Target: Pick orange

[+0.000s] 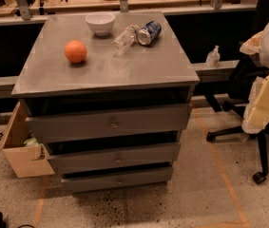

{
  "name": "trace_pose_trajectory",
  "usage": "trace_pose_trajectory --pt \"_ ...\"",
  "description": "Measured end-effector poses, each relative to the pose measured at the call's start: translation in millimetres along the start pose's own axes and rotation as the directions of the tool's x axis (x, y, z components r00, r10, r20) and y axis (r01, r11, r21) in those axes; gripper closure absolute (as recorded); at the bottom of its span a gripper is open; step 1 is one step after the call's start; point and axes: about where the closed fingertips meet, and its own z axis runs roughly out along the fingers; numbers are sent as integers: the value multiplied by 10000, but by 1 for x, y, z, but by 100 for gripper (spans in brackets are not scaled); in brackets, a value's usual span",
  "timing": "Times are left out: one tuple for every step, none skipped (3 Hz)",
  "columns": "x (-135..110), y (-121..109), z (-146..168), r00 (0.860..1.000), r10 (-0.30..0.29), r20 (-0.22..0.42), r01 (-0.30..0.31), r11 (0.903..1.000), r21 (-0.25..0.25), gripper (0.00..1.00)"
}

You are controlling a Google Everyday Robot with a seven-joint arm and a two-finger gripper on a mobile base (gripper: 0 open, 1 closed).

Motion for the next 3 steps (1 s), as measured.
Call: trace_pose_trajectory --pt "-2 -1 -1 10000 6 87 -7 10000 91 0" --pt "-19 -15 3 9951 -29 987 6 9997 239 0" --pt "-108 -68 23 9018 -891 4228 580 9946 859 0"
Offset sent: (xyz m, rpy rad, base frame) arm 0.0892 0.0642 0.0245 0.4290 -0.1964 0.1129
